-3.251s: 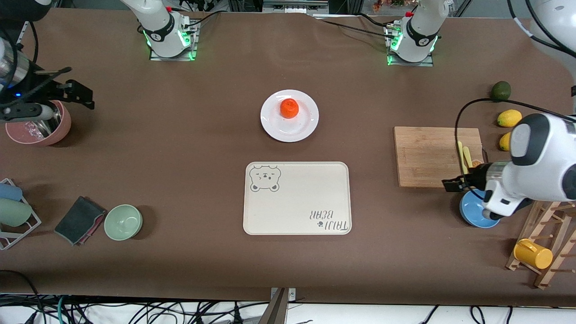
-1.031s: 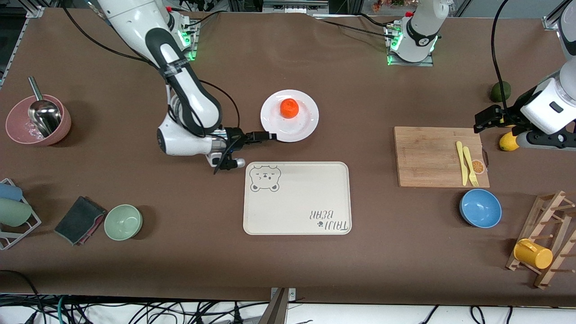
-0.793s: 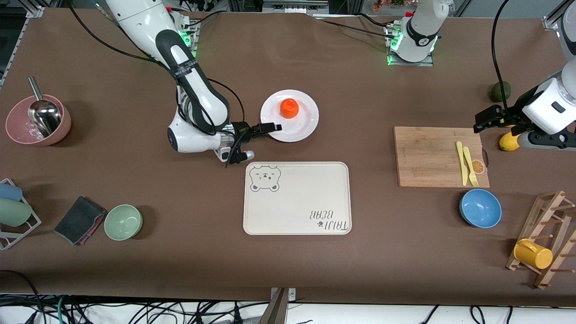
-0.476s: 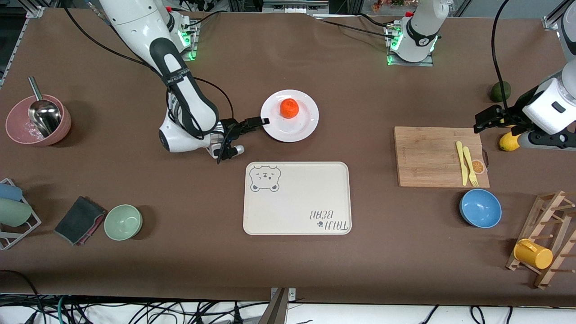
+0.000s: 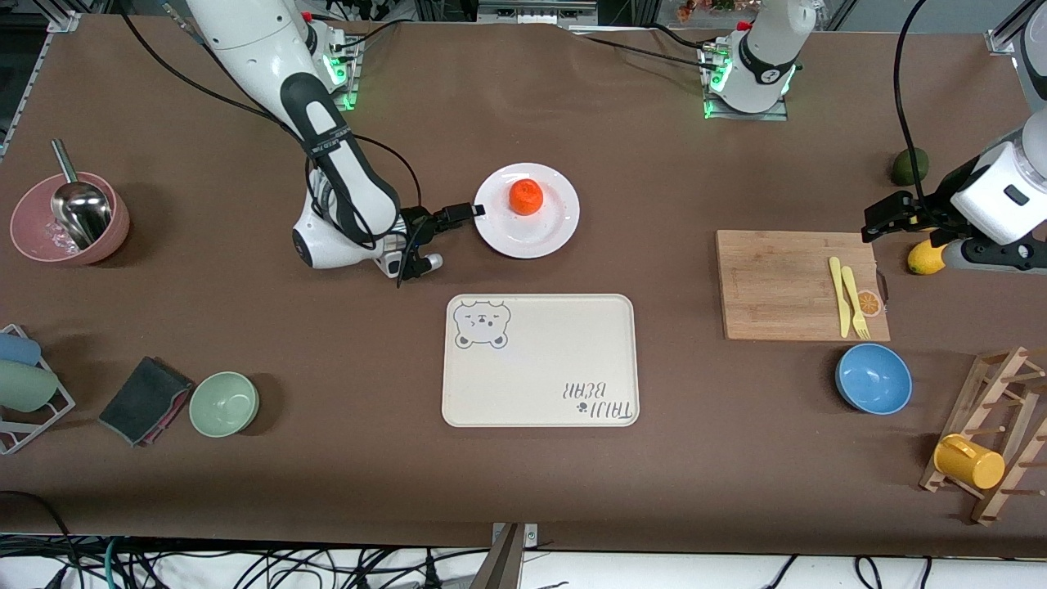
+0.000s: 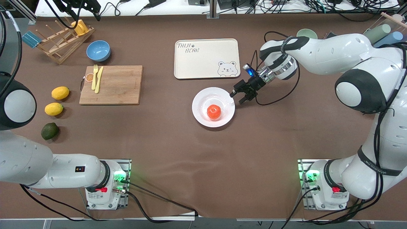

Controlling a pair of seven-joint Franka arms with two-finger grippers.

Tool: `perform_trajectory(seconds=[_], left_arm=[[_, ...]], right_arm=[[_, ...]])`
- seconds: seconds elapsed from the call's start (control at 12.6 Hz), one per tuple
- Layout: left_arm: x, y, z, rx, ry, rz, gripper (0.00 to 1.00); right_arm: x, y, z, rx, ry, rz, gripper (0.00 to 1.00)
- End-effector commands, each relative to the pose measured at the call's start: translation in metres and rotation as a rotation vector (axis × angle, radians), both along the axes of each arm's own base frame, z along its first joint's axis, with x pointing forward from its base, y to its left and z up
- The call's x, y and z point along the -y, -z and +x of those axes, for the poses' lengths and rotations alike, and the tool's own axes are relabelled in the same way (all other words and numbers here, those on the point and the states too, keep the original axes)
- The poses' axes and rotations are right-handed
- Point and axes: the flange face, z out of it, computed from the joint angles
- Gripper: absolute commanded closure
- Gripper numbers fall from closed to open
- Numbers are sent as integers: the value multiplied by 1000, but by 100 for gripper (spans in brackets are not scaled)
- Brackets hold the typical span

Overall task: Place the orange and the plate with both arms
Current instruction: 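Lift the plate with the right gripper and set it on the bear tray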

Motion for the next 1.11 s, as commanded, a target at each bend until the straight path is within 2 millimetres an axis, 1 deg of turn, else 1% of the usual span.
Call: perform_trajectory(seconds=[0.0, 0.08, 0.24, 0.32, 0.4, 0.48, 0.63, 0.71, 0.79, 0.87, 0.95, 1.03], left_arm=[[-1, -1, -2, 7, 11, -17, 0], [-1, -1, -2, 9, 11, -17, 0], [-1, -1, -2, 9, 11, -17, 0], [-1, -1, -2, 9, 9, -17, 0], [-1, -1, -2, 9, 11, -17, 0], [-1, -1, -2, 7, 11, -17, 0], [-1, -1, -2, 7, 11, -17, 0], [-1, -1, -2, 7, 11, -17, 0], [-1, -1, -2, 7, 11, -17, 0], [-1, -1, -2, 7, 11, -17, 0], [-1, -1, -2, 7, 11, -17, 0], [0, -1, -2, 7, 12, -17, 0]], right_arm=[[-14, 0, -9, 48, 0, -20, 15], [-16, 1, -9, 51, 0, -21, 17], [-21, 3, -12, 51, -9, -25, 37], [-22, 9, -14, 51, -11, -36, 45], [-24, 11, -16, 59, -14, -47, 50], [-30, 15, -21, 58, -27, -52, 52], [-39, 16, -23, 60, -40, -50, 53], [-40, 16, -24, 61, -44, -49, 60], [-41, 15, -23, 59, -42, -47, 80], [-40, 15, -23, 62, -44, -47, 96], [-39, 15, -20, 66, -39, -47, 100], [-36, 14, -17, 69, -41, -48, 100]])
